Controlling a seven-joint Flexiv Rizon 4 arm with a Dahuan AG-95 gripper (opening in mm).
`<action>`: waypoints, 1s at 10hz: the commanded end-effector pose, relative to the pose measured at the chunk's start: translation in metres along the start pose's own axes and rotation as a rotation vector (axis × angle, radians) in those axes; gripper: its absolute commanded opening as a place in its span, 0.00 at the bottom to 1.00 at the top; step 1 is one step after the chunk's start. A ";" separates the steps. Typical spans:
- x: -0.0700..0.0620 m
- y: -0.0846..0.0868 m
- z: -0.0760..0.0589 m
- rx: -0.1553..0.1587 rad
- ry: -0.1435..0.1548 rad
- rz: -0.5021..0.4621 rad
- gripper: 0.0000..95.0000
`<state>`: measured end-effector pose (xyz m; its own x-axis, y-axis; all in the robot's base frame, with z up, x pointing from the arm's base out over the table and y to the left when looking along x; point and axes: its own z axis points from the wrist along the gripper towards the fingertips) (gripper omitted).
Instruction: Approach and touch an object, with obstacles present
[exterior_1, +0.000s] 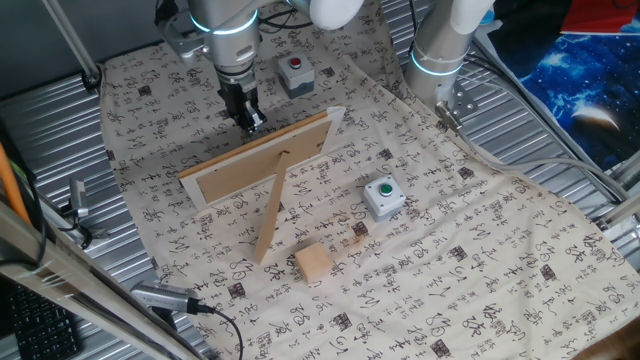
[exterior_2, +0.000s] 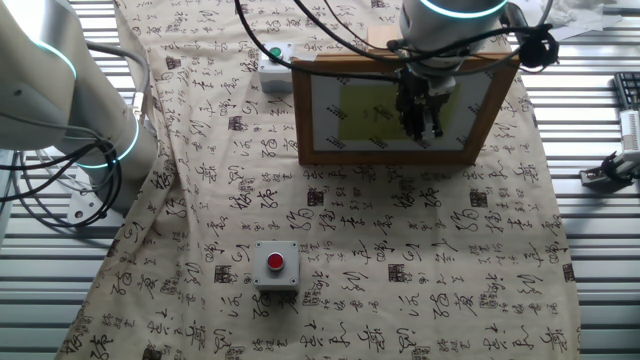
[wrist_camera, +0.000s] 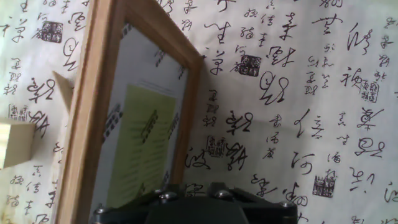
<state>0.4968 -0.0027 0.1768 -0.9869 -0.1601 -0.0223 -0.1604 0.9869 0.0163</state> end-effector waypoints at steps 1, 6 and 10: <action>0.003 -0.003 -0.002 -0.002 -0.001 0.028 0.00; 0.002 -0.005 -0.005 0.013 0.006 0.070 0.00; 0.009 -0.009 -0.012 -0.003 0.015 0.024 0.00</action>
<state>0.4887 -0.0135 0.1908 -0.9950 -0.0994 0.0006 -0.0994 0.9950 0.0054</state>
